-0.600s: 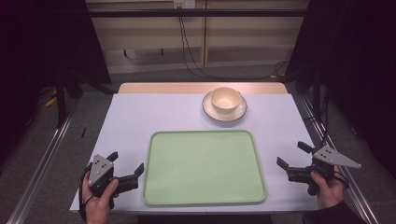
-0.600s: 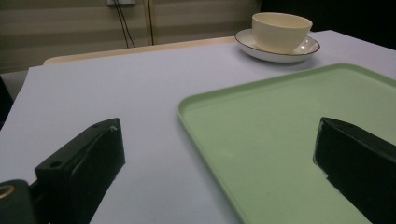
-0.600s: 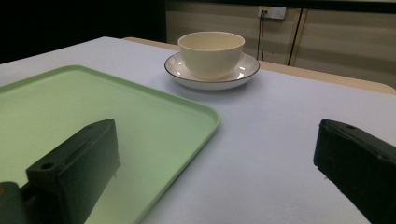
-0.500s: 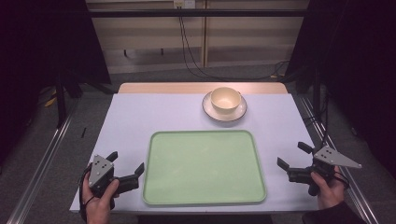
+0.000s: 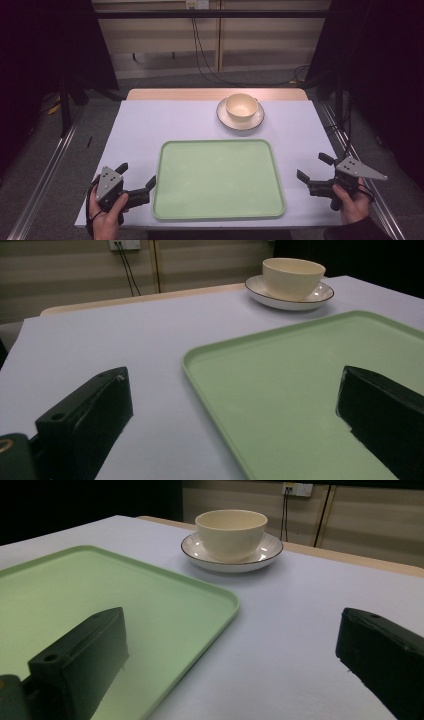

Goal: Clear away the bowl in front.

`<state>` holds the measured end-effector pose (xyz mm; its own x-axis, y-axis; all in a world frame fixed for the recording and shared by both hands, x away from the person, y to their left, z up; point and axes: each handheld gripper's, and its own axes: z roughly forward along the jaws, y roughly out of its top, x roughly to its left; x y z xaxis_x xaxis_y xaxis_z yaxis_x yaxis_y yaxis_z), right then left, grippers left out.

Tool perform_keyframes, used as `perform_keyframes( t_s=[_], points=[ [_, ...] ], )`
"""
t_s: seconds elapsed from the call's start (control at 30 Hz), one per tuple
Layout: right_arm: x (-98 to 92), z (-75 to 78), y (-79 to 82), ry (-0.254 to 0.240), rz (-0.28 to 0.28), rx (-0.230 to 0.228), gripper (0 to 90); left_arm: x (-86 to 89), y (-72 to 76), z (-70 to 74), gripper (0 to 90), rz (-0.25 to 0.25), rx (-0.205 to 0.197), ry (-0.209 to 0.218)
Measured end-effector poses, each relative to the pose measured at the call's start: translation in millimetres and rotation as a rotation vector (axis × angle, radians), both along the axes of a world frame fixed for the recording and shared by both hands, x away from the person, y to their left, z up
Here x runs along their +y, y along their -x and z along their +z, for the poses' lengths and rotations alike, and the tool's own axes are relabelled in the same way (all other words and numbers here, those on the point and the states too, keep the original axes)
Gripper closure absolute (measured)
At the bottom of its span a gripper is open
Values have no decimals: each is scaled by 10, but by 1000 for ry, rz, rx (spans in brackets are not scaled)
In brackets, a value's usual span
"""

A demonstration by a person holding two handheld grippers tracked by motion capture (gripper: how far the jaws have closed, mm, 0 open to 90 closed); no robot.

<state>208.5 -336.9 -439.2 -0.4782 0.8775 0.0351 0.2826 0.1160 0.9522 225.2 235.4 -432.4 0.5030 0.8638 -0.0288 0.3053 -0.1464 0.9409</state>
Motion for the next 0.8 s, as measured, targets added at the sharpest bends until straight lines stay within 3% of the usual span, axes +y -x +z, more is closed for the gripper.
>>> perform_keyframes(
  t_s=[0.43, 0.53, 0.8],
  points=[
    [-16, -3, 1, -3, 1, -1, 0, -81, -19, 8, 15, -16, 0, -5],
    [-13, -2, -4, -6, -3, -2, 0, -109, -31, 12, 14, -30, -2, 3],
    [-21, -1, 8, -5, -3, 1, 0, -245, -143, 31, 14, -81, -17, -22]
  ],
)
